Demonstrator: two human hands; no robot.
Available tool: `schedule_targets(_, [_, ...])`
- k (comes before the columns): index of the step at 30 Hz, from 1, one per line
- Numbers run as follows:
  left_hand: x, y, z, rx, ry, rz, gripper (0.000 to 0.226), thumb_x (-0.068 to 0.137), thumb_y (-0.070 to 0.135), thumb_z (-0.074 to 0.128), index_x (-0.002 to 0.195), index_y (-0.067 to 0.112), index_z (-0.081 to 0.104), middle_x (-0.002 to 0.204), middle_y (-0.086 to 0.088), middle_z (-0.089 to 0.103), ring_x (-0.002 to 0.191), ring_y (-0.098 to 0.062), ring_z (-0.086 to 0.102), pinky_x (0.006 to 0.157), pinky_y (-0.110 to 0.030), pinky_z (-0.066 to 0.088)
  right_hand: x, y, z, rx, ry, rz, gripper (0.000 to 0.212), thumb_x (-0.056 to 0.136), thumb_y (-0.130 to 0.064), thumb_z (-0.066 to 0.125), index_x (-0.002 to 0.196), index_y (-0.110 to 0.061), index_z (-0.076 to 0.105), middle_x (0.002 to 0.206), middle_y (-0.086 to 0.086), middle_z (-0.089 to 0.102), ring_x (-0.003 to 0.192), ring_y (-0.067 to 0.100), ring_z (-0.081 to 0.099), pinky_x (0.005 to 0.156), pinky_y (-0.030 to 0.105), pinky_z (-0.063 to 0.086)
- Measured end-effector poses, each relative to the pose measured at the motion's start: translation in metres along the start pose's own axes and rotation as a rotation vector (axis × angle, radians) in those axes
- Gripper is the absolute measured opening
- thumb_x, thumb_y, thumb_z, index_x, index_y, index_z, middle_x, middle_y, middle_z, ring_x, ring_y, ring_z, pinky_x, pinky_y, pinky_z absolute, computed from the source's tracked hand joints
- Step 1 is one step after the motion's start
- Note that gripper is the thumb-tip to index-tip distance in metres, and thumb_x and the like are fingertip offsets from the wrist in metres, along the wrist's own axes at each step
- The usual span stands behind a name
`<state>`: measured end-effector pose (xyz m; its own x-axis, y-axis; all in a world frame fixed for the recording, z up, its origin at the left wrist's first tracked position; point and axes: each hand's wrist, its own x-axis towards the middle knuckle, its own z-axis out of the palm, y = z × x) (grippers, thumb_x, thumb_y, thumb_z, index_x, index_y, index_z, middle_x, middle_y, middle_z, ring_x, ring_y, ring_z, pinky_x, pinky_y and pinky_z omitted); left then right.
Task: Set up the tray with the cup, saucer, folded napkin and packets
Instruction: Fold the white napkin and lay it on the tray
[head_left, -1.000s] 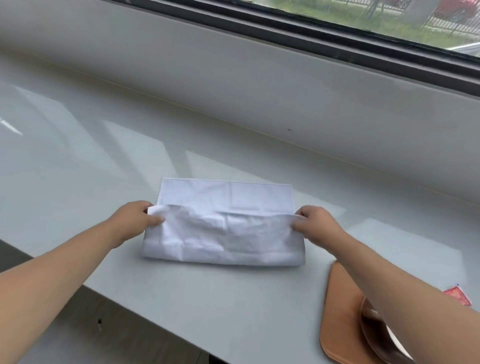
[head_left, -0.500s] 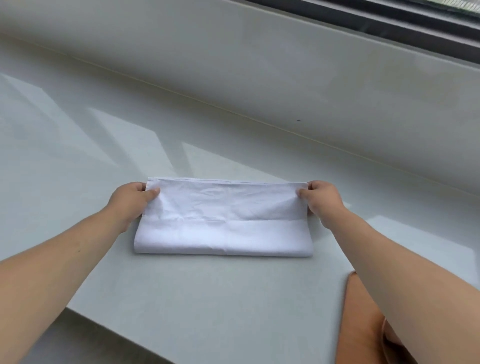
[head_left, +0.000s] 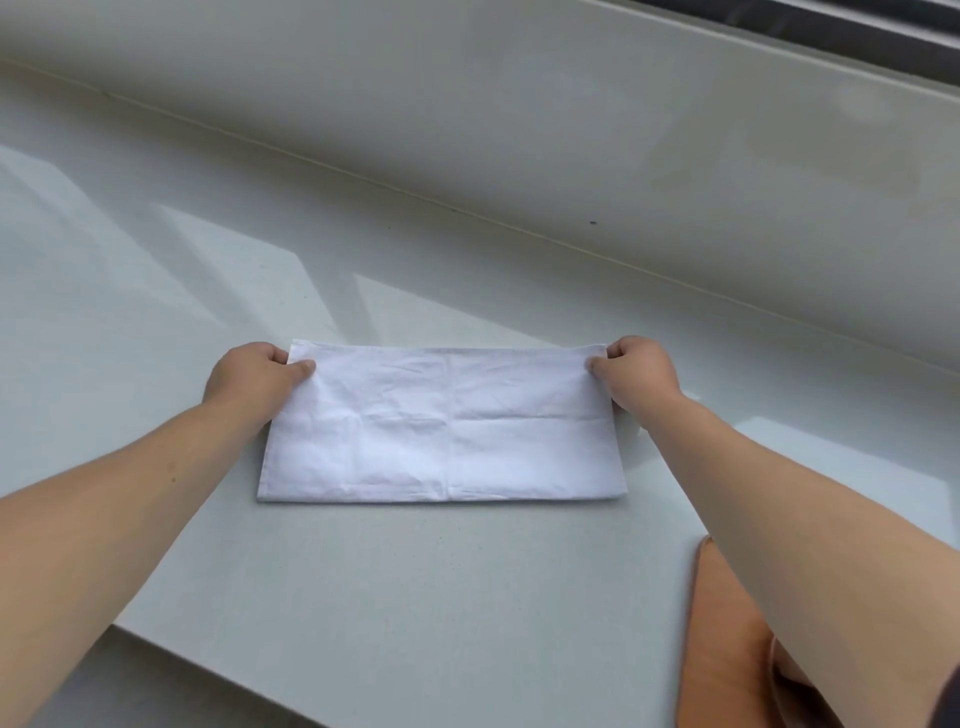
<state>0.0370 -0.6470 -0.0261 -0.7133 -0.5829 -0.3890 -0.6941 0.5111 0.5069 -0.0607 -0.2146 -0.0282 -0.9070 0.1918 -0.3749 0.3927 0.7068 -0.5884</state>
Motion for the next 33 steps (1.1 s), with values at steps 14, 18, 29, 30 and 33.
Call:
schedule_targets(14, [-0.057, -0.014, 0.011, 0.511, -0.059, 0.679, 0.011, 0.087, 0.034, 0.064, 0.097, 0.029, 0.068, 0.105, 0.005, 0.062, 0.103, -0.023, 0.059, 0.074, -0.036, 0.049, -0.065, 0.020, 0.010, -0.553, -0.043, -0.652, 0.014, 0.090, -0.019, 0.058, 0.102, -0.019, 0.066, 0.099, 0.003, 0.060, 0.096, 0.028, 0.055, 0.070, 0.036, 0.048])
schedule_targets(18, [-0.085, -0.038, 0.006, 0.647, -0.246, 0.873, 0.031, 0.080, 0.061, 0.062, 0.099, 0.036, 0.062, 0.118, 0.019, 0.054, 0.110, -0.008, 0.053, 0.073, -0.029, 0.049, -0.105, 0.035, 0.006, -0.676, -0.221, -0.896, 0.017, 0.089, -0.029, 0.059, 0.101, -0.020, 0.066, 0.099, 0.003, 0.061, 0.093, 0.028, 0.056, 0.073, 0.037, 0.049])
schedule_targets(29, [-0.102, -0.054, 0.001, 0.755, -0.103, 1.104, 0.022, 0.061, 0.000, 0.083, 0.074, 0.009, 0.069, 0.102, -0.007, 0.076, 0.075, -0.029, 0.072, 0.055, -0.034, 0.057, -0.122, 0.062, -0.006, -0.959, -0.202, -0.864, 0.012, 0.089, -0.016, 0.050, 0.099, -0.017, 0.058, 0.100, 0.001, 0.055, 0.091, 0.026, 0.051, 0.076, 0.038, 0.046])
schedule_targets(30, [-0.104, -0.054, 0.001, 0.723, -0.091, 1.078, 0.019, 0.064, 0.000, 0.080, 0.075, 0.010, 0.068, 0.097, -0.003, 0.075, 0.072, -0.029, 0.070, 0.053, -0.033, 0.054, -0.122, 0.061, -0.007, -0.953, -0.199, -0.857, 0.012, 0.090, -0.016, 0.050, 0.098, -0.017, 0.058, 0.098, 0.001, 0.056, 0.090, 0.026, 0.051, 0.075, 0.038, 0.046])
schedule_targets(33, [-0.109, -0.056, -0.002, 0.667, -0.084, 1.000, 0.011, 0.074, 0.008, 0.069, 0.080, 0.016, 0.063, 0.078, 0.007, 0.066, 0.065, -0.023, 0.061, 0.053, -0.029, 0.040, -0.129, 0.061, -0.012, -0.898, -0.243, -0.858, 0.010, 0.089, -0.018, 0.048, 0.095, -0.018, 0.057, 0.093, -0.001, 0.057, 0.088, 0.025, 0.052, 0.070, 0.036, 0.045])
